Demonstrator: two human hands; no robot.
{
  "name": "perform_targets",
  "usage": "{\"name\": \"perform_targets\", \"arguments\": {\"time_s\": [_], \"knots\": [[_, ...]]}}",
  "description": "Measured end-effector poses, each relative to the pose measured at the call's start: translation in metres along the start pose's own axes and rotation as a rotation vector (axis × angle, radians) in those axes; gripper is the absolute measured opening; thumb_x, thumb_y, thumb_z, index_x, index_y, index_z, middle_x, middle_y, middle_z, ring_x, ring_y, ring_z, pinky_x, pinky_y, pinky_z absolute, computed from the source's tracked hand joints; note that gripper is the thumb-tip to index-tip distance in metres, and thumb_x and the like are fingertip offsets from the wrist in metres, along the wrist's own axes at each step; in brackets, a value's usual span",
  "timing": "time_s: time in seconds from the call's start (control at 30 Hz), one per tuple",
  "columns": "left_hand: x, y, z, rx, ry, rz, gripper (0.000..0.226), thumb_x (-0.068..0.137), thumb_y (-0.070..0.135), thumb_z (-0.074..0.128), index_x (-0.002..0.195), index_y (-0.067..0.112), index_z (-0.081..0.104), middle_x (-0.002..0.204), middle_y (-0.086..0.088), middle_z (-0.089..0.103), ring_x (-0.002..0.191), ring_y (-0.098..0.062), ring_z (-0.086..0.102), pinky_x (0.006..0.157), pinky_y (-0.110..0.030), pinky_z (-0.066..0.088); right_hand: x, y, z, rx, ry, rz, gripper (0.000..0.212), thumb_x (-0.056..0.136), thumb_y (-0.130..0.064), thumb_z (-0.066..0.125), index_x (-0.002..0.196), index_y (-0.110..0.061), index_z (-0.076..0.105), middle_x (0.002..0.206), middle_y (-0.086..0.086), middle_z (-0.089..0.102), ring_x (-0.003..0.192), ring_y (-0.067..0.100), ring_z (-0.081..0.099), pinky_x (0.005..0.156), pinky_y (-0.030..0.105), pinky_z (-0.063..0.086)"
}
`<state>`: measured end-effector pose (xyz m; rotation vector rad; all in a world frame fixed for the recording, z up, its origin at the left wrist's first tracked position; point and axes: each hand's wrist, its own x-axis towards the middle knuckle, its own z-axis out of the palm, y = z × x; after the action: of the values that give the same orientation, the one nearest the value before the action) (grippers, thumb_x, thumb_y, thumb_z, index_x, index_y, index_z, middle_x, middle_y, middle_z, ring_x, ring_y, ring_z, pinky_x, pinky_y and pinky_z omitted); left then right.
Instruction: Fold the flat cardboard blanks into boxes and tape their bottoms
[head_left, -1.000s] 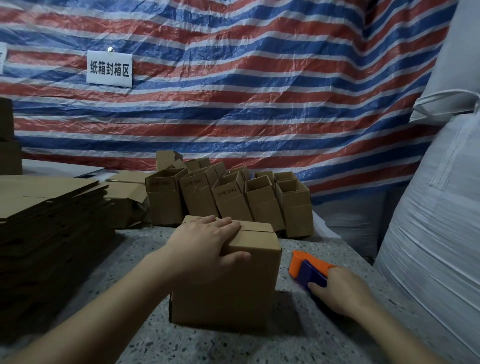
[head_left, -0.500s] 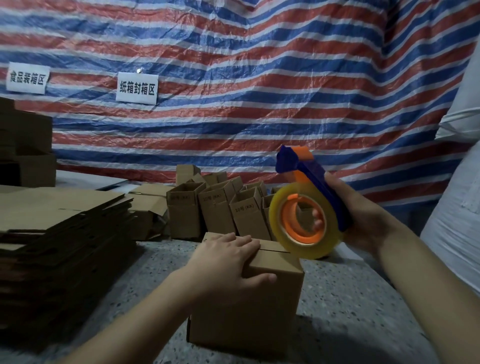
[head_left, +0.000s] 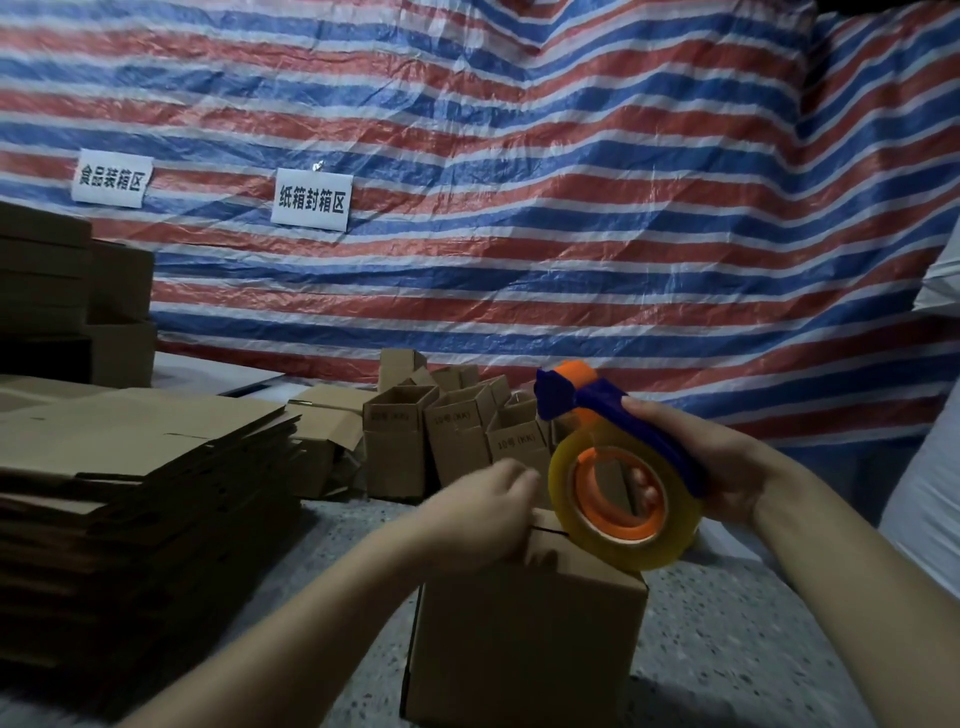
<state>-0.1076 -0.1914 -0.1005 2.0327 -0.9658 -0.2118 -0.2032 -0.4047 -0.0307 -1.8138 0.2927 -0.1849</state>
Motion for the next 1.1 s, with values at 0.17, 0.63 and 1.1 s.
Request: {"name": "perform_targets", "arguments": {"time_s": [0.17, 0.63, 1.1], "knots": [[0.024, 0.035, -0.028, -0.628, 0.279, -0.239, 0.051, 0.099, 0.053, 0.038, 0.099, 0.011, 0.067, 0.1, -0.011, 0.073, 0.086, -0.022, 0.068, 0.087, -0.039, 0.054, 0.001, -0.003, 0.001, -0.021, -0.012, 0.023, 0.078, 0.064, -0.059, 0.079, 0.121, -0.008, 0.065, 0.112, 0.023, 0.071, 0.094, 0.032, 0.065, 0.078, 0.038, 0.056], [0.038, 0.046, -0.036, -0.757, 0.278, -0.284, 0.016, 0.094, 0.023, 0.062, 0.097, 0.011, 0.072, 0.088, -0.006, 0.077, 0.083, -0.018, 0.072, 0.066, -0.029, 0.05, 0.006, -0.01, -0.001, -0.088, -0.043, 0.033, 0.076, 0.062, -0.062, 0.077, 0.118, -0.012, 0.067, 0.105, 0.013, 0.077, 0.086, 0.023, 0.074, 0.082, 0.038, 0.059], [0.026, 0.011, 0.01, -0.864, 0.583, -0.286, 0.02, 0.096, 0.02, 0.059, 0.086, 0.01, 0.073, 0.081, -0.003, 0.075, 0.082, -0.013, 0.068, 0.063, -0.027, 0.039, 0.017, -0.042, 0.009, -0.284, -0.113, 0.163, 0.069, 0.061, -0.059, 0.08, 0.111, -0.012, 0.069, 0.097, 0.01, 0.078, 0.074, 0.018, 0.074, 0.066, 0.03, 0.061]]}}
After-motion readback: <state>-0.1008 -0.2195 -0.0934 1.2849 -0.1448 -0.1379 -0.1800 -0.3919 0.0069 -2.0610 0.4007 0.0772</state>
